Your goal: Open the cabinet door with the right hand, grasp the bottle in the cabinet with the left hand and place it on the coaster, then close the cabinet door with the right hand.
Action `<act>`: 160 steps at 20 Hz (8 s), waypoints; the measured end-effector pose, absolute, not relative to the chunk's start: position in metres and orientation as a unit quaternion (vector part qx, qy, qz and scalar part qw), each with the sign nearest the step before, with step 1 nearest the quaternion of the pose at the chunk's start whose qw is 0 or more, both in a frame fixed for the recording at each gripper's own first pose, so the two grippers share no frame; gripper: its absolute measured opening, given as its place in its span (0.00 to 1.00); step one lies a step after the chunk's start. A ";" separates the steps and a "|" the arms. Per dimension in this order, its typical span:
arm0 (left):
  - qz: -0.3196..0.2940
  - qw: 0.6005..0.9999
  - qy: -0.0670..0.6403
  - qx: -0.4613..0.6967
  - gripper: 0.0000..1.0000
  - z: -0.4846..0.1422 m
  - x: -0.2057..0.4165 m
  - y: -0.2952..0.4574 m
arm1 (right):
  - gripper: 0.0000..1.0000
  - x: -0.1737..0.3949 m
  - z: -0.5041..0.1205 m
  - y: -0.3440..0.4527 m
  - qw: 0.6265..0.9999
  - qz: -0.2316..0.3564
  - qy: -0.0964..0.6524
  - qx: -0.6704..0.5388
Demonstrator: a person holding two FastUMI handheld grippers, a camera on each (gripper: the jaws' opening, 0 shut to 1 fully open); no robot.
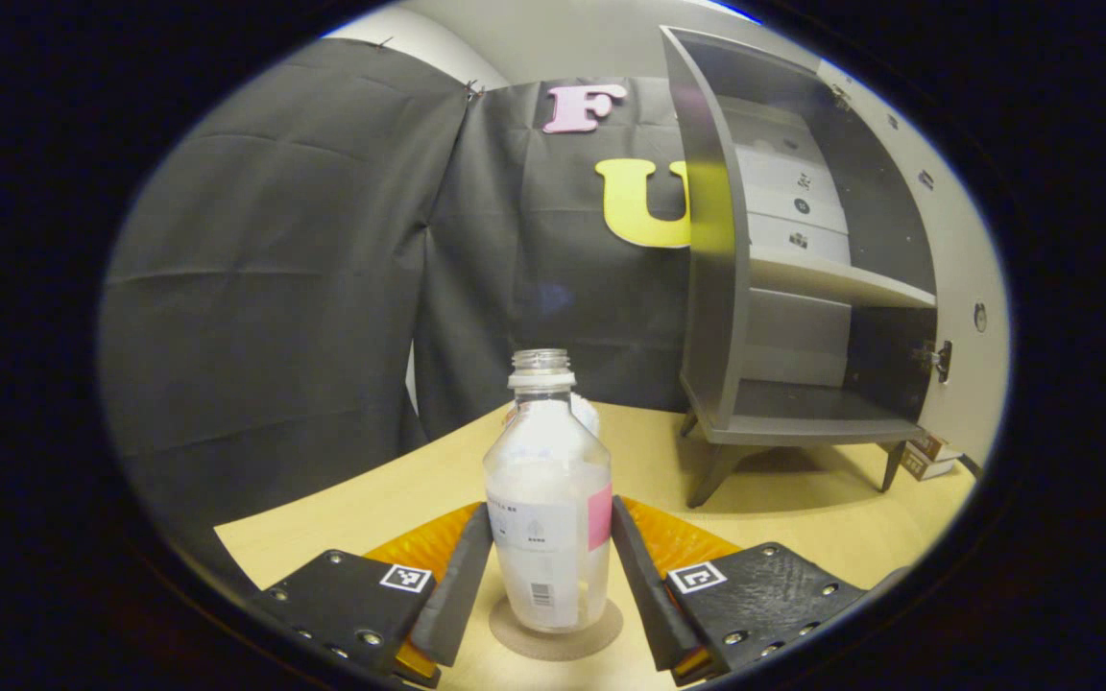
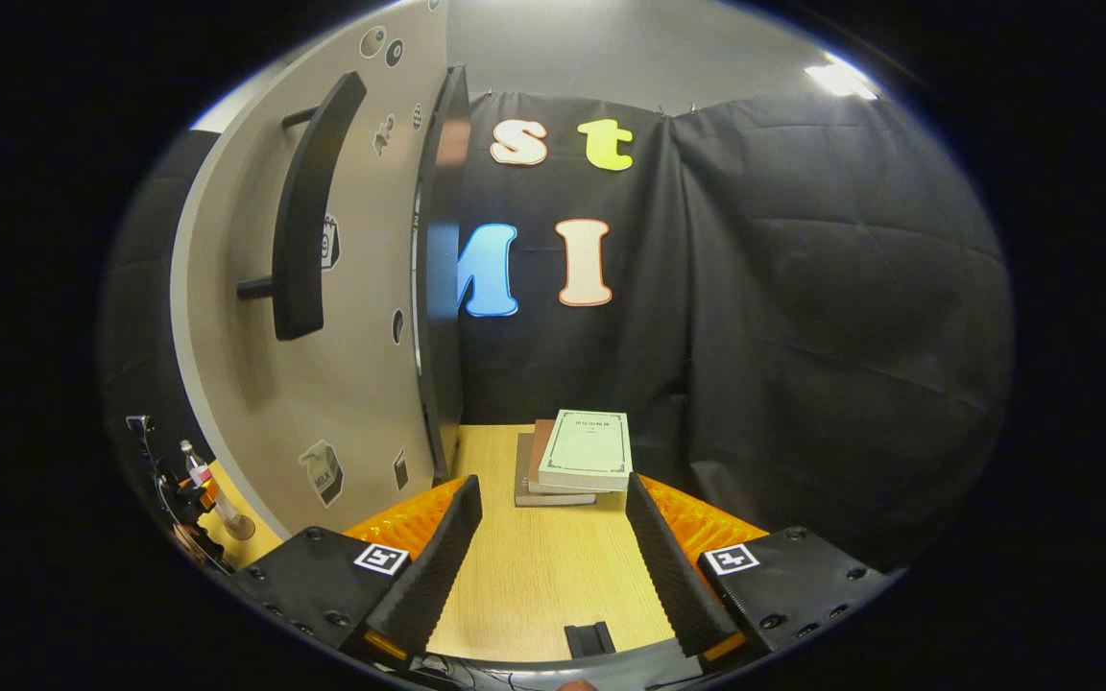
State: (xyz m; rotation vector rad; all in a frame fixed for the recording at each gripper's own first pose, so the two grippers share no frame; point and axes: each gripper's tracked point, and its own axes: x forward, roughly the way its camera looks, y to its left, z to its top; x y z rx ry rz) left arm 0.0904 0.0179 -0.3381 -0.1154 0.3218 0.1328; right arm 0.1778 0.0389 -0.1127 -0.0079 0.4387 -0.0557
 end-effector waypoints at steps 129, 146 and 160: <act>0.153 0.985 0.078 -0.009 0.83 -0.100 0.035 0.331 | 0.96 0.328 -0.048 0.401 0.988 0.119 0.092 0.017; 0.106 0.993 0.045 0.007 0.82 -0.053 0.040 0.228 | 0.97 0.273 -0.020 0.361 0.987 0.146 0.062 -0.001; -0.012 1.000 -0.002 -0.001 0.80 0.007 0.067 0.054 | 0.95 0.195 0.013 0.187 0.995 0.089 0.041 -0.008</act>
